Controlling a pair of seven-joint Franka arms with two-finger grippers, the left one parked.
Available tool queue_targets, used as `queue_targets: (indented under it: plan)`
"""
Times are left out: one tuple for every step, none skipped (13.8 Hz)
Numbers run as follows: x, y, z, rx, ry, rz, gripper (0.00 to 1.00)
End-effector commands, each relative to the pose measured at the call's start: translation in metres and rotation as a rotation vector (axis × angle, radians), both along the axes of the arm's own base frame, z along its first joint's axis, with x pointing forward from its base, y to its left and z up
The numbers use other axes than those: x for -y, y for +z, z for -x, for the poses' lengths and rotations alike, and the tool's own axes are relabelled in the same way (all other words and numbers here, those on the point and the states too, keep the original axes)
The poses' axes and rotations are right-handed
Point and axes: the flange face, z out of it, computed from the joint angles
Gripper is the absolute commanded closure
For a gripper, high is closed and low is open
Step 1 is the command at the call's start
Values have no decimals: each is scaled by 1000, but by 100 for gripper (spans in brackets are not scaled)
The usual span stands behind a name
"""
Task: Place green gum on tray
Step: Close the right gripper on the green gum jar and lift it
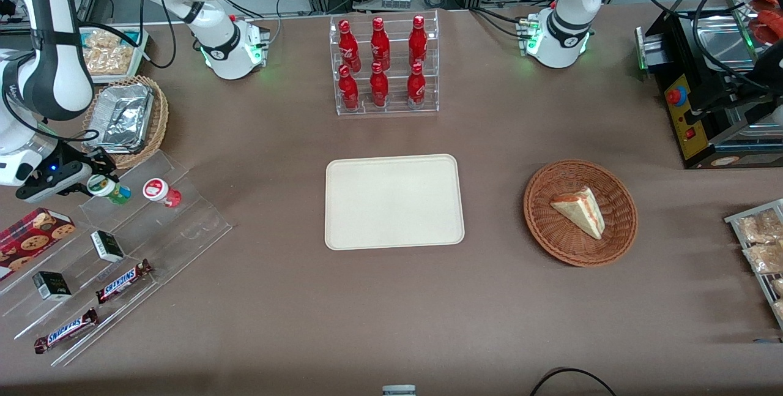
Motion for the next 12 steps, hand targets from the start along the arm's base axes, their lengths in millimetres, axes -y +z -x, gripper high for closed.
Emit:
queue_targets:
  plan:
    - [1, 9, -6, 28, 4, -6, 100]
    - [-2, 14, -9, 31, 3, -7, 100]
    - [-3, 25, -15, 41, 12, -4, 100]
    - [-7, 39, -22, 34, 19, -10, 100]
    - [-8, 54, -26, 23, 19, -17, 100]
    - [-18, 70, -33, 3, 15, -29, 100]
    - [-30, 87, -40, -12, 1, -38, 100]
    - [-47, 101, -46, -34, -7, -47, 100]
    - [-69, 115, -53, -55, -20, -53, 100]
    - [-92, 126, -59, -69, -42, -59, 100]
    - [-122, 135, -63, -92, -65, -62, 100]
    - [-153, 143, -65, -109, -98, -63, 100]
